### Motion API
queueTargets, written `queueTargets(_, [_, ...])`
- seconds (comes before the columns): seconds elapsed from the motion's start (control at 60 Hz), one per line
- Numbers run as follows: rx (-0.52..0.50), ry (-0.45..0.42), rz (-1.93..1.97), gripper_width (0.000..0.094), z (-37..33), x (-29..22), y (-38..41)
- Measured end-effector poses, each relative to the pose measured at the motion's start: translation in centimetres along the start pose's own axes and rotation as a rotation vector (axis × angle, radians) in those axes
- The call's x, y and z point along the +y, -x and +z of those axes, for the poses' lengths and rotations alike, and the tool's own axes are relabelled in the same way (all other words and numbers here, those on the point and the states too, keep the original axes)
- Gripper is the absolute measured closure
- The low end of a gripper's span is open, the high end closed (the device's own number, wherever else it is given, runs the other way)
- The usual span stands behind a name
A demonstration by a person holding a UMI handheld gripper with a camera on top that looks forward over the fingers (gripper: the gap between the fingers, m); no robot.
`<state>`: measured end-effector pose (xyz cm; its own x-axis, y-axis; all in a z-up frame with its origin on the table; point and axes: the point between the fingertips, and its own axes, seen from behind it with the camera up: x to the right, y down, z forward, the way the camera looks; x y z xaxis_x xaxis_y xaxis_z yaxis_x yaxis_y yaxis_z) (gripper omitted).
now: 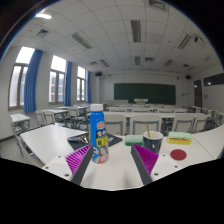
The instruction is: Pour water
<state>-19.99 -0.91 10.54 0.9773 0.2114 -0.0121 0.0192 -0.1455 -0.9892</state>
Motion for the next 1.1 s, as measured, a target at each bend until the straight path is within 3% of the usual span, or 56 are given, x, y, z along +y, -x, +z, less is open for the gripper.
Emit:
queueTargets(0.25, [0.018, -0.003, -0.037, 0.0084, 10.6, -1.7, 4.1])
queueTargets(0.417, [0.066, 0.04, -0.071, 0.007, 14.5, -0.2, 2.3])
queueTargets(0.467, [0.056, 0.05, -0.083, 0.0139, 15.1, 0.2, 2.7])
queueTargets(0.5, [0.034, 0.058, -0.097, 0.0381, 15.1, 0.5, 3.5])
queueTargets(0.7, [0.059, 0.036, -0.063, 0.054, 15.1, 0.3, 2.6])
queueTargets(0.85, [0.062, 0.007, 0.199, 0.0546, 14.4, -0.4, 0.9])
queueTargets(1.033, [-0.019, -0.105, 0.873, 0.0546, 13.7, -4.5, -0.6])
queueTargets(1.1, [-0.088, -0.108, 1.129, 0.0546, 12.5, -5.0, -0.9])
